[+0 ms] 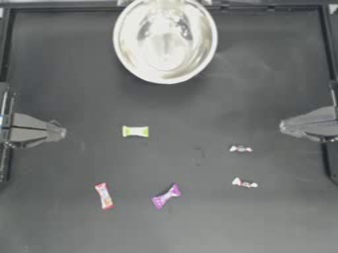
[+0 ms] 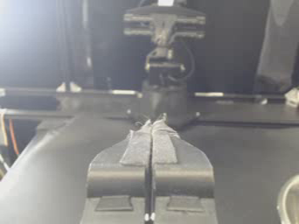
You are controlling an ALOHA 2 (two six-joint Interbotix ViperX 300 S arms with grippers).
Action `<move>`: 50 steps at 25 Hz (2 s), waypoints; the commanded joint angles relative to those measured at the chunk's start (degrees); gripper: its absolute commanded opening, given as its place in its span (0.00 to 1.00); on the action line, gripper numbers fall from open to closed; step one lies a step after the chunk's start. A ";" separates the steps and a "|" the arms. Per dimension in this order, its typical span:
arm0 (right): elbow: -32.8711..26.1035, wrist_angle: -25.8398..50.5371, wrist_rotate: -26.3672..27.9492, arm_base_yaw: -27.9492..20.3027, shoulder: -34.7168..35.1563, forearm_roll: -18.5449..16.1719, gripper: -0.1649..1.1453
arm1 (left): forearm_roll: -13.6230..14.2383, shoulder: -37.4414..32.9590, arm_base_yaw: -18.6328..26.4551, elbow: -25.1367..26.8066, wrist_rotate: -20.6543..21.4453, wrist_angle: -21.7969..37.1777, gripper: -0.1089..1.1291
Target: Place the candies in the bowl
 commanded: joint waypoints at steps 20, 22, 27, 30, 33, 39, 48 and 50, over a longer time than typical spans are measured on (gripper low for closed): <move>2.29 0.26 0.26 0.18 -2.64 -1.58 0.91 | 1.32 -0.09 -0.70 -2.81 2.64 11.34 0.94; 2.29 0.26 0.26 0.18 -2.64 -1.49 0.88 | 1.32 -0.09 -0.70 -3.78 2.64 14.59 0.88; 2.29 0.53 0.26 0.18 -2.72 -1.14 0.88 | 1.49 1.67 -0.70 -7.47 2.72 26.19 0.91; 2.46 0.62 0.35 0.00 -2.64 -0.53 0.88 | 2.29 5.80 -0.97 -10.63 2.72 35.16 0.91; 2.55 0.62 0.35 -0.18 -2.64 0.18 0.88 | 2.37 10.81 -2.55 -13.89 2.72 41.57 0.91; 2.64 0.62 0.35 -0.62 -2.64 0.53 0.88 | 3.52 18.37 -6.94 -19.34 2.72 48.60 0.91; 2.72 0.62 0.26 -0.79 -2.64 1.32 0.88 | 6.94 28.39 -9.14 -21.80 2.81 51.50 0.91; 2.72 0.62 0.35 -0.79 -2.64 1.49 0.88 | 7.38 30.23 -9.58 -22.24 2.81 51.42 0.91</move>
